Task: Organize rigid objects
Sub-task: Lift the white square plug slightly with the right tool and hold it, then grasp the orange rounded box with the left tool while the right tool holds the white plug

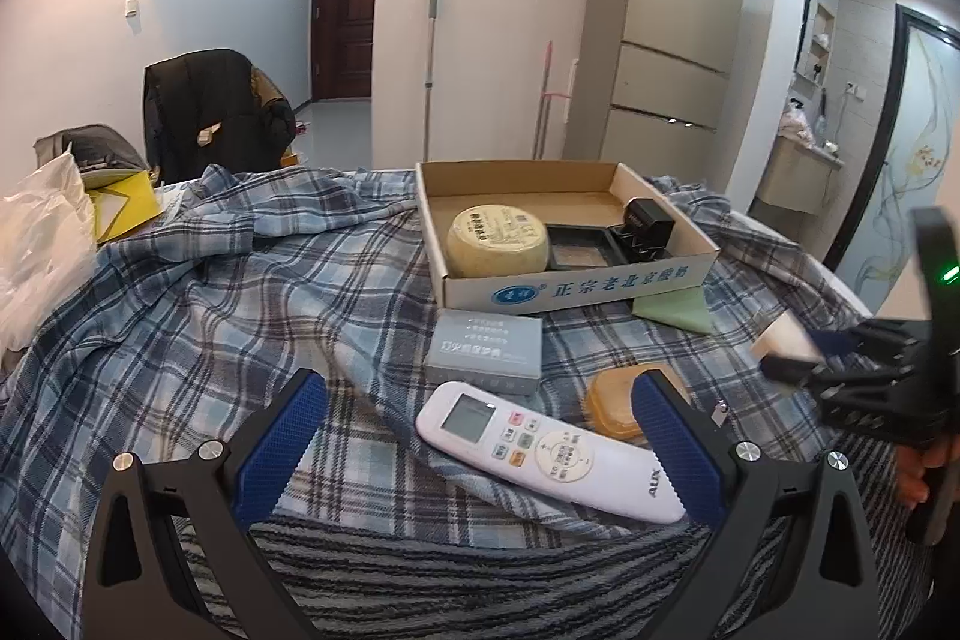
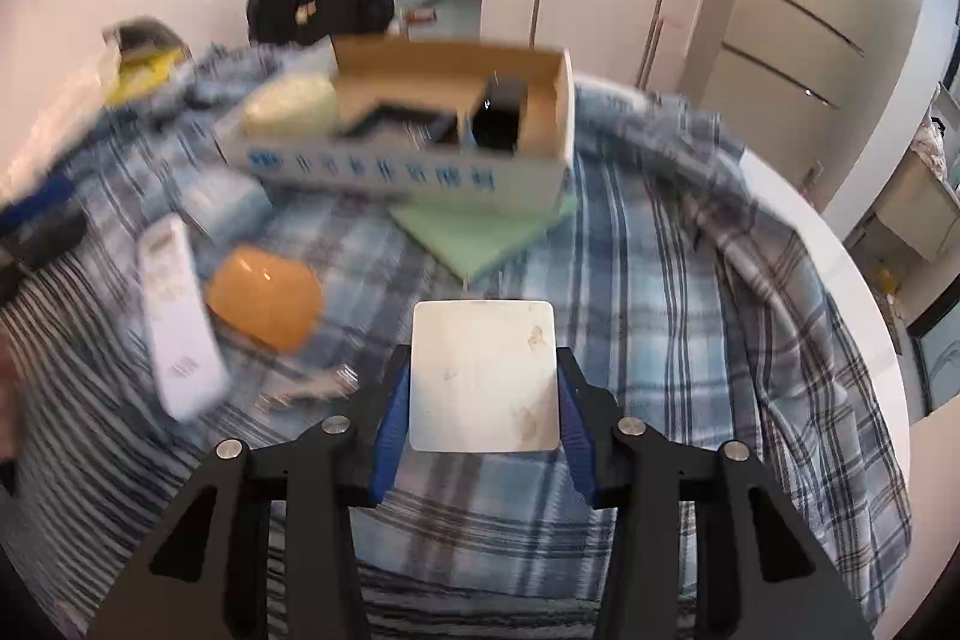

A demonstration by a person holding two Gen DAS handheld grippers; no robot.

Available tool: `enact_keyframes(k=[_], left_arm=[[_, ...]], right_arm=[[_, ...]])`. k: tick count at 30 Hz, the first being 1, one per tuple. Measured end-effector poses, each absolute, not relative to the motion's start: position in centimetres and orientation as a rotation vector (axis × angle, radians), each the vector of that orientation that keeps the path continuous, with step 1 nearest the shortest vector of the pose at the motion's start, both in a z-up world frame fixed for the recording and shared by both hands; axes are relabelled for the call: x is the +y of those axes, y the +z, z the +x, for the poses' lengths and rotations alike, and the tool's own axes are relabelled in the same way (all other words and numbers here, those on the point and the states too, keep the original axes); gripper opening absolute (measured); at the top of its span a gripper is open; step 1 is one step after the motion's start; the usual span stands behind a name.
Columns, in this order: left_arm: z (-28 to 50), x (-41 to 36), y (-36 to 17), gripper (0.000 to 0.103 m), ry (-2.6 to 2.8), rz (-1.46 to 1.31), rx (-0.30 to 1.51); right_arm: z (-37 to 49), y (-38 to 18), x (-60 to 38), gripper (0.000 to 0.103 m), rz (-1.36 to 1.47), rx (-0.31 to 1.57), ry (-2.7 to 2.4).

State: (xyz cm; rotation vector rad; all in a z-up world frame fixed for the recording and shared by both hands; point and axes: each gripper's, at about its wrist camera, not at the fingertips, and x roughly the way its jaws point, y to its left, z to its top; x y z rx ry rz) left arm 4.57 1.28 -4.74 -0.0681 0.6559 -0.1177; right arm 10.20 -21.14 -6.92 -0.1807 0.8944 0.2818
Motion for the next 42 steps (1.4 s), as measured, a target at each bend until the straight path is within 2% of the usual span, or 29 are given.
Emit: enact_keyframes(k=[5, 9, 16, 21, 26, 27, 29, 31, 42], left_arm=[[4.3, 1.5, -4.0, 0.103, -0.094, -0.048, 0.681], [4.8, 1.5, -4.4, 0.103, -0.097, -0.039, 0.739], [6.3, -2.0, -4.0, 0.103, -0.080, 0.060, 0.803], [9.4, -3.5, -4.8, 0.103, -0.146, -0.099, 0.979], [11.1, -5.8, -4.9, 0.103, -0.132, -0.041, 0.995], [11.3, -6.2, -5.0, 0.102, -0.141, -0.037, 1.000], [11.7, -7.2, -5.4, 0.085, -0.148, -0.016, 1.024], [12.3, -7.6, -6.0, 0.078, -0.122, -0.026, 1.058], [13.8, -10.1, -8.4, 0.078, -0.146, 0.006, 1.129]], right_arm=[[10.0, -6.7, -20.8, 0.044, -0.173, 0.815, 0.238], [10.7, -7.9, -20.9, 0.044, -0.141, 0.869, 0.275], [10.0, -7.6, -21.2, 0.044, -0.140, 0.834, 0.289], [10.0, -7.3, -22.1, 0.044, -0.125, 0.811, 0.226], [10.9, -8.0, -23.5, 0.044, -0.074, 0.868, 0.177], [11.2, -8.2, -23.9, 0.044, -0.057, 0.886, 0.180], [11.6, -8.8, -24.4, 0.044, -0.016, 0.927, 0.201], [11.9, -9.1, -24.7, 0.044, 0.000, 0.946, 0.208], [11.8, -9.2, -24.8, 0.044, -0.005, 0.949, 0.206]])
